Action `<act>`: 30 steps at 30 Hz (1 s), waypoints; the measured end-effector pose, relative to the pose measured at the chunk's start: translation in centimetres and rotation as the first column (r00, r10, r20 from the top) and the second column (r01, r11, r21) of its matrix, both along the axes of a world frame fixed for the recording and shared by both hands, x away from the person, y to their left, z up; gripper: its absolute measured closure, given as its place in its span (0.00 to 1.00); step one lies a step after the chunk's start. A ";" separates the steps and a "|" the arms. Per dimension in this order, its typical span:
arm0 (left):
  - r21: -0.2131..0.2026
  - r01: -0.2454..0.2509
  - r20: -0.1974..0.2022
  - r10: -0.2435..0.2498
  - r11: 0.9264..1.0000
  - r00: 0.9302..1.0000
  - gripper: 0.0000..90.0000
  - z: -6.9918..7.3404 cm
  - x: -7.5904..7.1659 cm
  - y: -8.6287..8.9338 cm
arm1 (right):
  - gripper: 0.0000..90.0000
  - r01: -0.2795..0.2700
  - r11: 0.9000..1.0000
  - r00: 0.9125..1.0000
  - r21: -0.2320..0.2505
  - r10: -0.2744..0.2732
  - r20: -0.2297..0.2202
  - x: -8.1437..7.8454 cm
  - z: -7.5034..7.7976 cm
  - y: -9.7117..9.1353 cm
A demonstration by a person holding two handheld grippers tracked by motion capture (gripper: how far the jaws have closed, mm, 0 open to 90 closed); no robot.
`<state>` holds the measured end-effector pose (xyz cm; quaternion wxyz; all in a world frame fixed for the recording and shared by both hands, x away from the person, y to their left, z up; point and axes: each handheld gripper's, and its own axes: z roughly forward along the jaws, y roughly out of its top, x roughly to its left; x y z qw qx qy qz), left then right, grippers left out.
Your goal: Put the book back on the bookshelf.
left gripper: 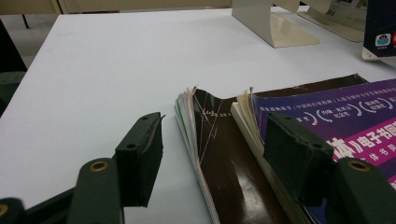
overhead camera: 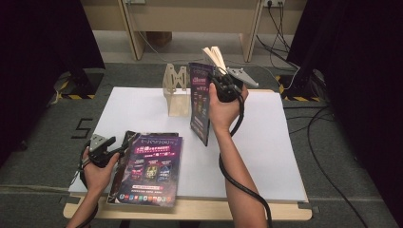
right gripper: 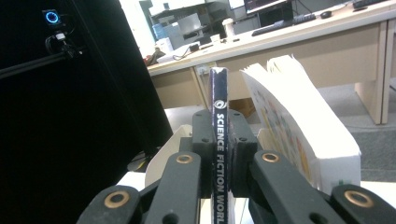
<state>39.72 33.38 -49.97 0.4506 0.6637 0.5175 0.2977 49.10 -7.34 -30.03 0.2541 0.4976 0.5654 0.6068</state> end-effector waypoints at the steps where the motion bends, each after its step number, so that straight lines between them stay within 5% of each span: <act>1: 0.001 0.001 -0.001 -0.001 1.000 1.000 0.41 0.0 0.0 0.0 | 0.94 0.003 1.000 1.000 -0.008 -0.003 0.009 0.1 0.1 0.0; 7: -0.006 -0.001 0.003 0.001 1.000 1.000 0.41 0.0 0.0 0.0 | 0.94 0.008 0.999 0.999 -0.038 -0.006 0.054 0.8 0.3 0.6; 30: 0.011 0.007 0.003 -0.007 1.000 1.000 0.41 0.0 -0.1 -0.1 | 0.94 0.040 0.996 0.995 -0.078 -0.032 0.099 3.5 0.8 1.7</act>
